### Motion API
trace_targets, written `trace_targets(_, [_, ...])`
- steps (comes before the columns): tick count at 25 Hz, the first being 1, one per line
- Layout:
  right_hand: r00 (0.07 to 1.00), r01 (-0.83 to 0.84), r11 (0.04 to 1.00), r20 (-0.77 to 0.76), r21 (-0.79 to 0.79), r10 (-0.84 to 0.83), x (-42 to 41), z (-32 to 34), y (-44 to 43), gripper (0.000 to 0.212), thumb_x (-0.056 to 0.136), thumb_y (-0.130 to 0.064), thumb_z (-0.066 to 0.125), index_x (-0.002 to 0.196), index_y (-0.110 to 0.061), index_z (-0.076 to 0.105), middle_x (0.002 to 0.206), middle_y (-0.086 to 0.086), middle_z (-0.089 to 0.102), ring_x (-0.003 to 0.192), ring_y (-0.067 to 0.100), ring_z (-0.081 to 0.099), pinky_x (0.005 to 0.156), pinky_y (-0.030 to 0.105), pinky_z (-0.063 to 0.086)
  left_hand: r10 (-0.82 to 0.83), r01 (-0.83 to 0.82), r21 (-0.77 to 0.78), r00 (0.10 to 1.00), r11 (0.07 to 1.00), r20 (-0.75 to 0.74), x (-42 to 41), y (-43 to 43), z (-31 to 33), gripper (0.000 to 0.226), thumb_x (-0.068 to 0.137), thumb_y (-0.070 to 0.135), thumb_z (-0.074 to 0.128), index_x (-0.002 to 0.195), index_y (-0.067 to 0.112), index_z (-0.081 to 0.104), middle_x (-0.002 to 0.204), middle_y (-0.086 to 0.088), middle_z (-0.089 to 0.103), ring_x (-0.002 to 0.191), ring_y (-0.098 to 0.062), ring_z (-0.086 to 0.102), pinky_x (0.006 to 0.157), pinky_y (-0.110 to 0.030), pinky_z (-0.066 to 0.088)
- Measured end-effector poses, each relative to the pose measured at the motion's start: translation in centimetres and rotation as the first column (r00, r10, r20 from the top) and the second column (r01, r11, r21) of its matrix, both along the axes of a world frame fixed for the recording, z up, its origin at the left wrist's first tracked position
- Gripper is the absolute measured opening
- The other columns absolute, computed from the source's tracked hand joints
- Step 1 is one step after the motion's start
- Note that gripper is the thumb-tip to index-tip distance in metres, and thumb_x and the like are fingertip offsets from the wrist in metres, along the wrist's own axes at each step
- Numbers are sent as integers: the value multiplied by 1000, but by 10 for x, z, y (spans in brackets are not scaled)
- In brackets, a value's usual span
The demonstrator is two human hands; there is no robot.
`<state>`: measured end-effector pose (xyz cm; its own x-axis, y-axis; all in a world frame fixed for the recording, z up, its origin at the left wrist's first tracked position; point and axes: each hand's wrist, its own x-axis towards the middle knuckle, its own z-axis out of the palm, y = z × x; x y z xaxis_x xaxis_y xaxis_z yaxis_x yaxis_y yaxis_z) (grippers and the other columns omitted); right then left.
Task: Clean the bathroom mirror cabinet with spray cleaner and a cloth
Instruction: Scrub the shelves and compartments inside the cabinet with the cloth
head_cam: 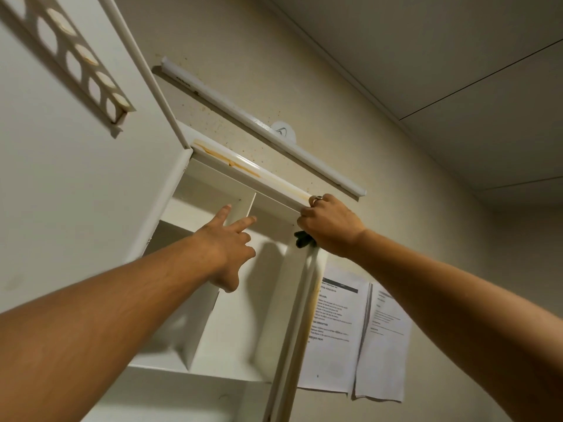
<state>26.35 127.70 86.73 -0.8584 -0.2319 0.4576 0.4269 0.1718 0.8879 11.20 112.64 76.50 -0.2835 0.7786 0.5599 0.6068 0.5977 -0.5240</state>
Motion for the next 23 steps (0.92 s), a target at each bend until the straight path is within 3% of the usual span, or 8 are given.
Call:
trace_targets(3, [996, -42, 999, -78, -4, 42, -8, 3, 6, 15, 96, -33, 67, 101, -19, 69, 92, -2, 65, 87, 19, 54, 83, 37, 49, 2, -2, 12, 1000, 1000, -14, -1, -5, 3, 73, 88, 43, 57, 156, 29, 36, 168, -4, 23, 156, -22, -23, 121, -65, -11])
trace_targets(6, [992, -124, 986, 23, -112, 127, -11, -32, 11, 7, 95, -25, 69, 99, -19, 69, 89, -2, 66, 87, 17, 58, 83, 35, 52, -5, 6, 28, 999, 1000, -36, -7, -10, 6, 73, 88, 43, 56, 156, 29, 35, 169, -5, 23, 156, -23, -23, 121, -65, -10])
trace_targets(8, [989, -124, 988, 69, -90, 130, -12, -27, 18, 10, 95, -29, 68, 99, -19, 68, 89, -2, 65, 85, 18, 58, 82, 36, 53, 20, -19, 12, 999, 1000, -33, -10, -8, 6, 74, 88, 44, 57, 156, 29, 36, 169, -4, 22, 156, -23, -23, 121, -66, -10])
trace_targets(12, [990, -119, 993, -77, 18, 120, -12, 11, 21, 12, 96, -28, 67, 101, -17, 66, 89, 0, 65, 81, 20, 57, 77, 40, 54, -2, 2, 6, 1000, 1000, -22, -8, -2, -3, 75, 87, 43, 57, 157, 30, 35, 170, -3, 20, 155, -22, -25, 121, -65, -11])
trace_targets(14, [987, -121, 991, -111, -50, 115, -12, 0, 21, 11, 96, -24, 66, 105, -17, 67, 95, 1, 66, 86, 21, 60, 82, 39, 54, -21, 21, 23, 999, 999, -33, -8, 0, -5, 75, 86, 44, 58, 156, 30, 36, 169, -4, 19, 154, -23, -28, 121, -65, -12])
trace_targets(20, [978, -211, 918, -85, -337, 193, -4, -130, 35, 20, 82, -20, 81, 95, -18, 66, 87, 0, 63, 80, 20, 58, 73, 36, 54, -12, 14, 29, 997, 999, -71, -9, 0, -15, 73, 86, 45, 57, 155, 28, 38, 169, -7, 19, 154, -27, -27, 121, -67, -10])
trace_targets(23, [972, -150, 884, 99, -444, 215, 5, -198, 41, 30, 74, -24, 87, 91, -22, 63, 82, -3, 58, 74, 17, 54, 67, 32, 52, 20, -20, 2, 998, 1000, -59, -4, -3, -28, 72, 87, 43, 55, 155, 27, 37, 170, -9, 16, 154, -29, -27, 120, -67, -9])
